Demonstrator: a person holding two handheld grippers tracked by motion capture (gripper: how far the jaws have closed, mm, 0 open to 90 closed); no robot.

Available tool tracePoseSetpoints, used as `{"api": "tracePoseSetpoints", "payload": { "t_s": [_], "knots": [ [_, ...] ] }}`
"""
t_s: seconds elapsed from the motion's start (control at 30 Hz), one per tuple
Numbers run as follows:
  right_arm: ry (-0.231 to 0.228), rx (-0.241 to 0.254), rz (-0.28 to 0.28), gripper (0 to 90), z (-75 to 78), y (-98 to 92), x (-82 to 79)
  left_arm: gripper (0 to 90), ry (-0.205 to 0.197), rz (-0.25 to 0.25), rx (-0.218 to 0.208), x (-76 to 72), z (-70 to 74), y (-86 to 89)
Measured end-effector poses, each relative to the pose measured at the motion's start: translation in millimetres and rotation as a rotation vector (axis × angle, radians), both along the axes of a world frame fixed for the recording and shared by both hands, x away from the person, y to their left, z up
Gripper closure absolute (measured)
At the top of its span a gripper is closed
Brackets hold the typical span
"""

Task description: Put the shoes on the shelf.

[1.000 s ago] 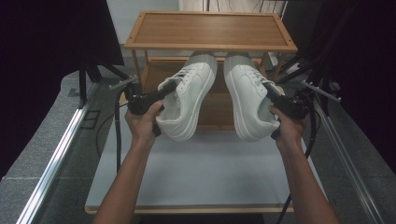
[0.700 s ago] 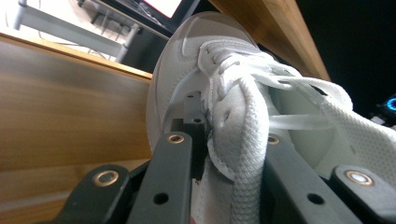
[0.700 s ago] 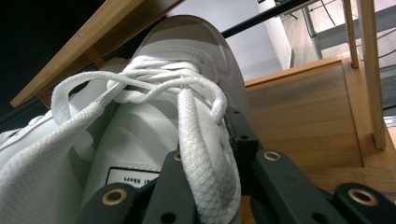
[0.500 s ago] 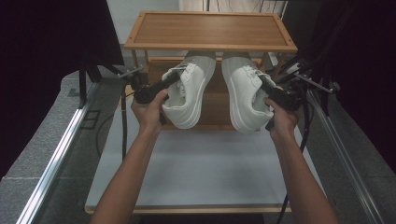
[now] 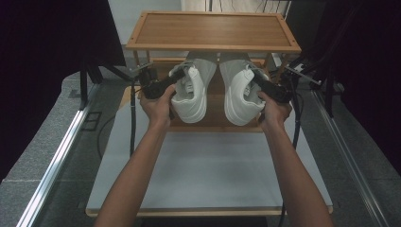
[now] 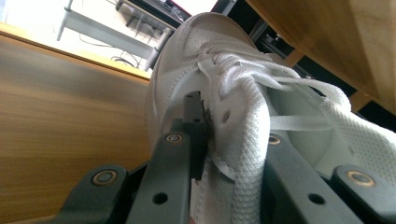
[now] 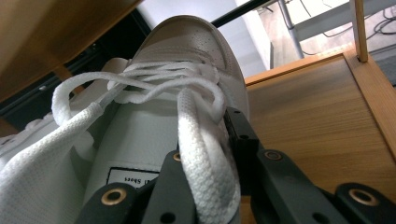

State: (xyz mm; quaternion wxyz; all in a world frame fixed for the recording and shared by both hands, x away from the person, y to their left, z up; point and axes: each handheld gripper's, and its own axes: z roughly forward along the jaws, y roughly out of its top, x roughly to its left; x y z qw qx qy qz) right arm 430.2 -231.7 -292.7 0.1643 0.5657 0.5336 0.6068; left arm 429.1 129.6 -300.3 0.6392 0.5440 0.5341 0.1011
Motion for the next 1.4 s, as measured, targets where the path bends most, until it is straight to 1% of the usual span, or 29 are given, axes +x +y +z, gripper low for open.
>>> {"api": "tracePoseSetpoints", "payload": {
  "t_s": [0.1, 0.17, 0.27, 0.33, 0.43, 0.47, 0.5, 0.6, 0.63, 0.67, 0.7, 0.8, 0.83, 0.87, 0.9, 0.93, 0.97, 1.0, 1.03, 1.07, 1.1, 1.13, 1.17, 1.2, 1.23, 1.27, 1.33, 1.37, 1.4],
  "knots": [
    [0.021, 0.009, -0.019, 82.3, -4.5, 3.5, 8.3, 81.1, 0.006, 0.025, 0.0, 3.1, -0.6, -1.2],
    [0.022, 0.004, -0.021, 82.3, -5.4, 3.8, 9.8, 81.0, 0.01, 0.03, 0.0, 5.5, -1.1, -1.9],
    [0.025, 0.001, -0.026, 82.2, -6.5, 6.2, 13.2, 80.8, 0.023, 0.022, -0.002, 9.6, -2.8, -3.7],
    [0.026, -0.009, -0.031, 82.0, -6.4, 7.6, 14.7, 80.8, 0.027, 0.032, 0.009, 11.5, -4.7, -5.4],
    [0.027, -0.015, -0.035, 81.1, -6.9, 10.3, 16.7, 80.4, 0.039, 0.051, 0.01, 14.1, -7.3, -8.7],
    [0.029, -0.016, -0.035, 80.8, -7.0, 11.4, 17.2, 80.2, 0.044, 0.059, 0.007, 14.9, -8.2, -9.6],
    [0.032, -0.027, -0.038, 80.1, -7.0, 13.2, 18.9, 79.6, 0.052, 0.066, -0.012, 16.1, -9.2, -10.1],
    [0.031, -0.025, -0.043, 79.4, -5.9, 14.3, 20.2, 78.6, 0.054, 0.066, -0.023, 16.8, -9.4, -10.4],
    [0.033, -0.02, -0.04, 77.2, -5.5, 15.9, 20.7, 77.9, 0.056, 0.062, -0.028, 16.9, -9.6, -10.6],
    [0.033, -0.02, -0.04, 77.2, -5.5, 15.9, 20.7, 77.9, 0.054, 0.055, -0.034, 17.2, -10.1, -10.5],
    [0.018, -0.019, -0.02, 74.4, -5.9, 17.2, 21.1, 75.7, 0.054, 0.046, -0.049, 17.5, -10.7, -10.8],
    [0.015, -0.012, -0.018, 72.2, -5.8, 18.9, 21.1, 73.2, 0.046, 0.038, -0.063, 18.1, -11.4, -12.3],
    [0.01, 0.004, -0.017, 68.8, -6.4, 20.1, 22.3, 69.9, 0.042, 0.031, -0.067, 19.2, -12.4, -14.0],
    [0.01, 0.004, -0.017, 68.8, -6.4, 20.1, 22.3, 68.1, 0.042, 0.031, -0.067, 19.2, -12.4, -14.0],
    [0.007, 0.031, -0.004, 62.6, -7.0, 21.6, 23.8, 66.1, 0.042, 0.015, -0.064, 21.1, -12.7, -16.3],
    [0.007, 0.031, -0.004, 62.6, -7.0, 21.6, 23.8, 63.9, 0.042, 0.015, -0.064, 21.1, -12.7, -16.3],
    [0.007, 0.043, 0.011, 59.2, -7.4, 22.1, 24.9, 63.9, 0.045, 0.004, -0.06, 22.3, -12.0, -17.3],
    [0.008, 0.056, 0.026, 57.2, -7.7, 22.6, 26.1, 60.2, 0.042, -0.005, -0.059, 23.2, -11.4, -17.6],
    [0.003, 0.052, 0.035, 53.7, -7.7, 23.9, 27.6, 54.5, 0.045, -0.007, -0.056, 23.8, -11.0, -18.0],
    [0.003, 0.052, 0.035, 53.7, -7.7, 23.9, 27.6, 54.5, 0.041, -0.017, -0.068, 24.5, -11.2, -17.7],
    [0.001, 0.046, 0.043, 51.0, -7.3, 25.2, 28.2, 49.8, 0.034, -0.032, -0.1, 24.8, -11.4, -16.5],
    [-0.006, 0.035, 0.055, 49.4, -6.9, 26.7, 28.8, 49.4, 0.031, -0.045, -0.129, 24.7, -10.9, -15.6],
    [-0.027, 0.001, 0.074, 45.3, -4.8, 30.4, 28.6, 44.8, 0.022, -0.051, -0.149, 24.5, -9.9, -14.4],
    [-0.027, 0.001, 0.074, 45.3, -4.8, 30.4, 28.6, 44.8, 0.014, -0.043, -0.134, 23.8, -8.2, -13.4],
    [-0.052, 0.001, 0.081, 45.1, -3.4, 31.0, 27.5, 42.7, 0.007, -0.046, -0.118, 23.5, -6.6, -12.2],
    [-0.076, 0.013, 0.09, 43.5, -1.6, 30.0, 26.3, 40.9, 0.002, -0.051, -0.103, 22.8, -5.7, -10.0],
    [-0.099, 0.069, 0.101, 41.8, 3.6, 24.2, 23.6, 39.7, -0.01, -0.049, -0.1, 20.4, -4.5, -5.1],
    [-0.101, 0.072, 0.108, 41.9, 5.5, 21.0, 22.6, 39.7, -0.014, -0.052, -0.106, 18.3, -3.9, -2.5],
    [-0.095, 0.063, 0.111, 41.9, 6.6, 18.4, 21.0, 39.8, -0.02, -0.054, -0.106, 15.6, -3.0, -0.1]
  ]
}}
